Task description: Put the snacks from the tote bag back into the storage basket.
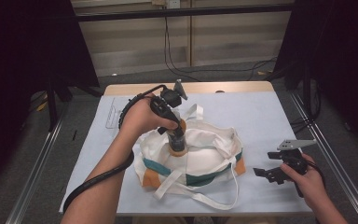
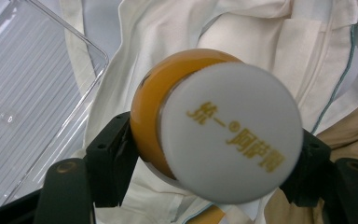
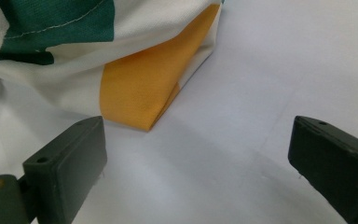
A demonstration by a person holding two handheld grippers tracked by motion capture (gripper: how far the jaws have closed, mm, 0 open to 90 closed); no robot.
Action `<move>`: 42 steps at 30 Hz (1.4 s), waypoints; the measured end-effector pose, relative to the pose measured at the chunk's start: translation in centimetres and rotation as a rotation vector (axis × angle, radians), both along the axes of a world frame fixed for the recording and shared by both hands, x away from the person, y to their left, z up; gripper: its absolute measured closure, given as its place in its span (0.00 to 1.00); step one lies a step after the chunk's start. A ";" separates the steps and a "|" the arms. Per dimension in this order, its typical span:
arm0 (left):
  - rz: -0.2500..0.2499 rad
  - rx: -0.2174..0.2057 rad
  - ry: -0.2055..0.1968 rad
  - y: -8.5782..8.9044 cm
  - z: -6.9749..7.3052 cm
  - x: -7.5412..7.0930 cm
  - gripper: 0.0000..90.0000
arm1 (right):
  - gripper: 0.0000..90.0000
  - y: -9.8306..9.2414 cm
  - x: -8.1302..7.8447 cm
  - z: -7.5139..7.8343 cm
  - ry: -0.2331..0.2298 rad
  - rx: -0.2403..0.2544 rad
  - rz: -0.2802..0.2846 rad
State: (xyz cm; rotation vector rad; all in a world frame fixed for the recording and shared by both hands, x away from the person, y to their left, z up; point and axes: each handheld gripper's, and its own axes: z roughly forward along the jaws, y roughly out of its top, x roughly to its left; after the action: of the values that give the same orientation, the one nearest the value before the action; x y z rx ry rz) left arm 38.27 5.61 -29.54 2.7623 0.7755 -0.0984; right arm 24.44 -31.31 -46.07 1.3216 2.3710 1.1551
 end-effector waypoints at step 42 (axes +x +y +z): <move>0.044 0.003 0.002 0.7 3.7 1.6 0.34 | 0.05 0.2 0.0 0.0 0.002 -0.003 0.007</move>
State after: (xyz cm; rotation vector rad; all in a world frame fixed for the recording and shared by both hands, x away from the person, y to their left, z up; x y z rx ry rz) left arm 39.92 6.31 -25.82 2.7460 0.8376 -0.0920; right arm 24.40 -31.10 -46.05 1.3153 2.3801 1.1523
